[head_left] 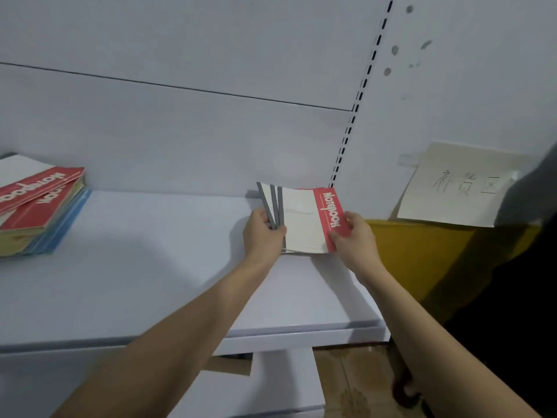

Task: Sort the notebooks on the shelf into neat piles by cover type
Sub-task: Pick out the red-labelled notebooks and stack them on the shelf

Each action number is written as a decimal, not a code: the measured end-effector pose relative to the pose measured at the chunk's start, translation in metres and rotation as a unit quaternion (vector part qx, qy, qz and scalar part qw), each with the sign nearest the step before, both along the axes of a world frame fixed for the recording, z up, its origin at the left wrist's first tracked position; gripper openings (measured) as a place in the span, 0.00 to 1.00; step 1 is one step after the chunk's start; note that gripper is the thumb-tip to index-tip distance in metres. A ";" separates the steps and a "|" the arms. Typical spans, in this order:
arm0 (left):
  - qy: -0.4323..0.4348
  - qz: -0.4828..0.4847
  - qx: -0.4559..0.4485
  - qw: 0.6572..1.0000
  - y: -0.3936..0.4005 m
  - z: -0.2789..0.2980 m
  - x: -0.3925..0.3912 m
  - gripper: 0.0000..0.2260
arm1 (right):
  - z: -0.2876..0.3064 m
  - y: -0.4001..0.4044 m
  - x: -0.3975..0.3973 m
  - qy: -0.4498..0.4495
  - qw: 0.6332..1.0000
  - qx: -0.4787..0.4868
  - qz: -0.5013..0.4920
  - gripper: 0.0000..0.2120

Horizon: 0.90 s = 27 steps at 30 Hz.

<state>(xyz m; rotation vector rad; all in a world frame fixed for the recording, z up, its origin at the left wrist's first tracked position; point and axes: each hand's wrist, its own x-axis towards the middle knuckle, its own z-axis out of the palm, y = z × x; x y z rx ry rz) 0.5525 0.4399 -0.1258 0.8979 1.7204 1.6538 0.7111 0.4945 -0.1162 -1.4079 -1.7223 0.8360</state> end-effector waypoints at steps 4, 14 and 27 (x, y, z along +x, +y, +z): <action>0.164 0.011 -0.056 0.985 0.021 -0.011 0.003 0.06 | -0.016 0.025 0.003 -0.087 0.995 0.048 0.026 0.18; 0.284 0.010 -0.090 0.954 0.022 -0.018 0.019 0.13 | -0.052 0.044 0.004 -0.107 0.986 0.087 0.088 0.15; 0.449 0.056 -0.226 0.863 -0.001 -0.016 0.044 0.16 | -0.027 0.038 0.023 -0.102 0.989 0.068 0.082 0.24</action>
